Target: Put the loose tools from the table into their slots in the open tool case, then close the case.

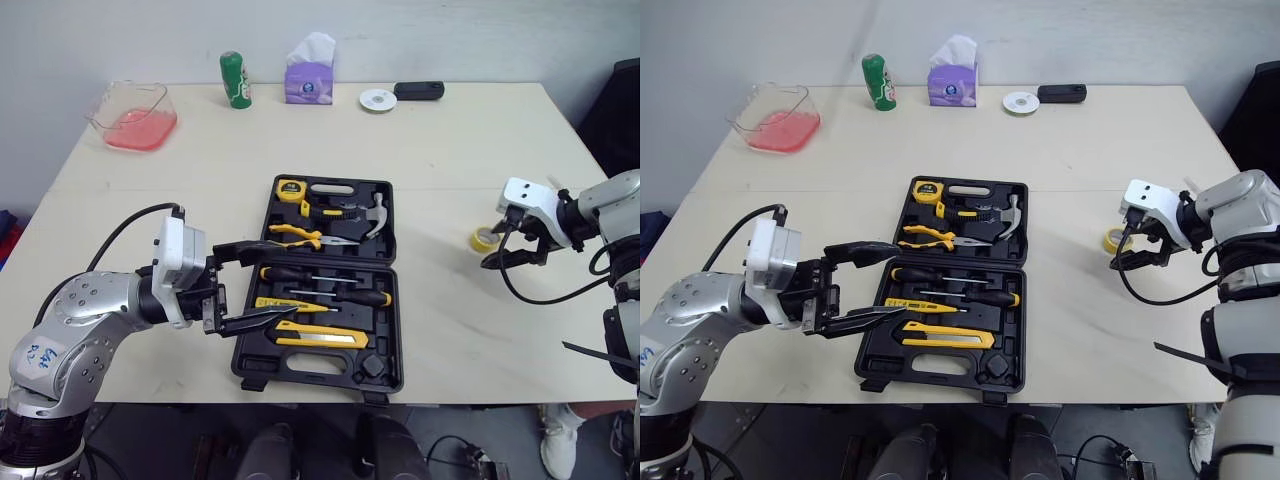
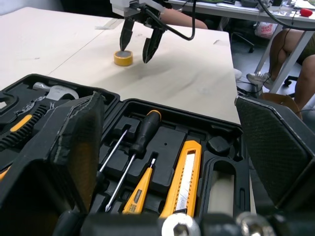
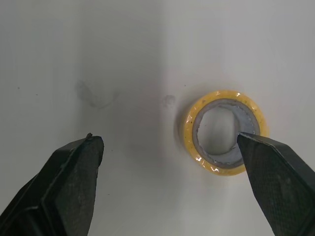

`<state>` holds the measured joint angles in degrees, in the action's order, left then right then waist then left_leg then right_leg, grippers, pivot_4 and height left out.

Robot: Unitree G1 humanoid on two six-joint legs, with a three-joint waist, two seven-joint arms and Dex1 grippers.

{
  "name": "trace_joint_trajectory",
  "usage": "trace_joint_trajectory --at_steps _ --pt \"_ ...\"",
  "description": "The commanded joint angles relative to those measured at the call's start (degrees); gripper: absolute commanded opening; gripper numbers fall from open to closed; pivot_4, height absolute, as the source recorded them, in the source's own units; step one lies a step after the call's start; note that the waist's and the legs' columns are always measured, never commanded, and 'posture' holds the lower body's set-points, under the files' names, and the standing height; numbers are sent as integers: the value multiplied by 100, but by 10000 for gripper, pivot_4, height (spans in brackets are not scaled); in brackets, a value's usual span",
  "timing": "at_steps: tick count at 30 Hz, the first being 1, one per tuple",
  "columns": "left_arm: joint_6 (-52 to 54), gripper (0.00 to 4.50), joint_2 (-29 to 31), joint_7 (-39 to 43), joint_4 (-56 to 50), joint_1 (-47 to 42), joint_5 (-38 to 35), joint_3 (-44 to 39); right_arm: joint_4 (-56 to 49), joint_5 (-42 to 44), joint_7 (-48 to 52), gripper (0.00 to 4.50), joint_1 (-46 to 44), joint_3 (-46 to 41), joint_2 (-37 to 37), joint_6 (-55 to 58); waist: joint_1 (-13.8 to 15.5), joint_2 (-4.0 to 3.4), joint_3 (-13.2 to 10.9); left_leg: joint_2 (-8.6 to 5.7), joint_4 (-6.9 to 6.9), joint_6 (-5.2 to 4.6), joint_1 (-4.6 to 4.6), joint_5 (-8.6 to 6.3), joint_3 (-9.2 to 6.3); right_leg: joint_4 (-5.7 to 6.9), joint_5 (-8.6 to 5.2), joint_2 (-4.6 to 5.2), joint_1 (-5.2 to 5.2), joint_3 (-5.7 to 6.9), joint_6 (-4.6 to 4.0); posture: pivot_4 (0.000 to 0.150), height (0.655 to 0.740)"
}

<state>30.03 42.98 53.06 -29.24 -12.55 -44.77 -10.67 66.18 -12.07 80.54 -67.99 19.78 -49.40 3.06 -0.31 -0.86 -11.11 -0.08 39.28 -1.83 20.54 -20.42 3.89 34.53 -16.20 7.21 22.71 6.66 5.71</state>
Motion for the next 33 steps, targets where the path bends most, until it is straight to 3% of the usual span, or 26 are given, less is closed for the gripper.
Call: trace_joint_trajectory --at_steps 1,9,12,19,25,28,33 --pt "-19 44546 45 -53 -250 12 -119 -164 156 -151 -9 45000 -173 -68 23 -113 -6 0 0 0 0 0 0 0 0 0 0 0 0 0 0 1500 7400" --pt "-23 44546 112 122 -252 -11 -272 -224 448 -386 -305 45000 -244 -91 256 -175 -16 0 0 1 0 1 0 1 -1 2 0 -1 0 0 0 1500 7400" --pt "-81 45000 126 198 -229 21 -260 -211 513 -421 -376 36640 -158 -96 275 -344 -13 0 0 0 0 1 0 1 -1 2 0 -1 0 1 -1 1500 7400" --pt "-351 45000 251 517 -70 -4 4 -191 495 -316 -501 465 -66 -319 374 -780 -47 1 1 -1 2 1 -1 1 -1 6 0 -5 -2 0 -1 1500 7400" --pt "3 45000 413 745 39 -218 -522 -262 5 73 242 133 44 -614 309 -1464 -126 0 0 0 3 1 0 2 -6 7 -1 -2 -2 2 -1 1500 7400" --pt "-341 45000 726 1247 312 -262 -49 -148 -1804 1128 1113 133 704 -571 29 -1265 -122 -2 -1 0 2 2 1 2 -9 4 -1 -4 -2 4 -1 1500 7400" --pt "-1050 45000 625 1551 445 -154 389 -49 -5207 2613 1196 133 2052 -381 -425 -12 -104 -3 -2 1 4 3 1 1 -11 7 -1 -4 -2 7 -1 1500 7400"
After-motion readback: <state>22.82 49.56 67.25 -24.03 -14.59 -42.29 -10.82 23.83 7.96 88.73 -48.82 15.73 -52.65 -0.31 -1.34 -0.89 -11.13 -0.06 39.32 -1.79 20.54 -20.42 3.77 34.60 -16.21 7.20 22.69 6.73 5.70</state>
